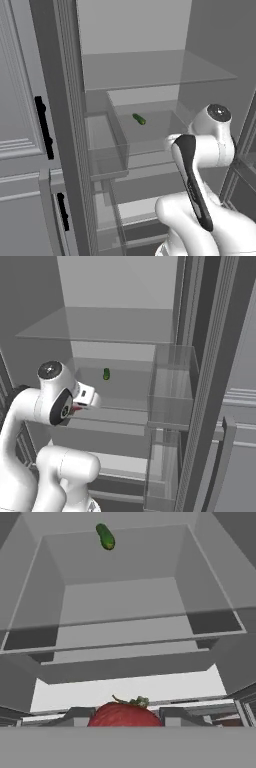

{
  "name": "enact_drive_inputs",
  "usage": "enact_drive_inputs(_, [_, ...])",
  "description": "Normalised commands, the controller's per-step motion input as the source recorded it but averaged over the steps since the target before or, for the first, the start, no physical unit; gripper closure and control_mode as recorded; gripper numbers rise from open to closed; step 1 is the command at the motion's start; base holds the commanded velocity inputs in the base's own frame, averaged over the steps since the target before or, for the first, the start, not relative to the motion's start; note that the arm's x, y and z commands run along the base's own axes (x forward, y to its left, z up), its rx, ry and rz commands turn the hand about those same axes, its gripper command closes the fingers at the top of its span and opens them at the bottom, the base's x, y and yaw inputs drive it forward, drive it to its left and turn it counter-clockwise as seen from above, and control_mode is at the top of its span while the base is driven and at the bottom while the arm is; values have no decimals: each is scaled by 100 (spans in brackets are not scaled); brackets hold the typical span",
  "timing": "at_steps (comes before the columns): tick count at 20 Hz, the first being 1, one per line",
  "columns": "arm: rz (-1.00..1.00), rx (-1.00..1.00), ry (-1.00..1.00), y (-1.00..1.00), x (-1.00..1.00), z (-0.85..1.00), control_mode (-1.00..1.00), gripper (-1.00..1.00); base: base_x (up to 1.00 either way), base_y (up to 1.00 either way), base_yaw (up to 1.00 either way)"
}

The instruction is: Take the strawberry from the fridge and place it on top of the pancake, located on the dining counter.

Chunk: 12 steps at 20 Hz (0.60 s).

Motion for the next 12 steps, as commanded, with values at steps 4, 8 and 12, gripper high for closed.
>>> enact_drive_inputs(4, [6, 0, -1, 10, -98, 80, -100, 100, 0, 0, 0])
enact_drive_inputs(8, [4, -1, 0, 8, -82, 59, -100, 100, 0, 0, 0])
enact_drive_inputs(12, [4, -2, 0, 10, -73, 29, -100, 100, 0, 0, 0])
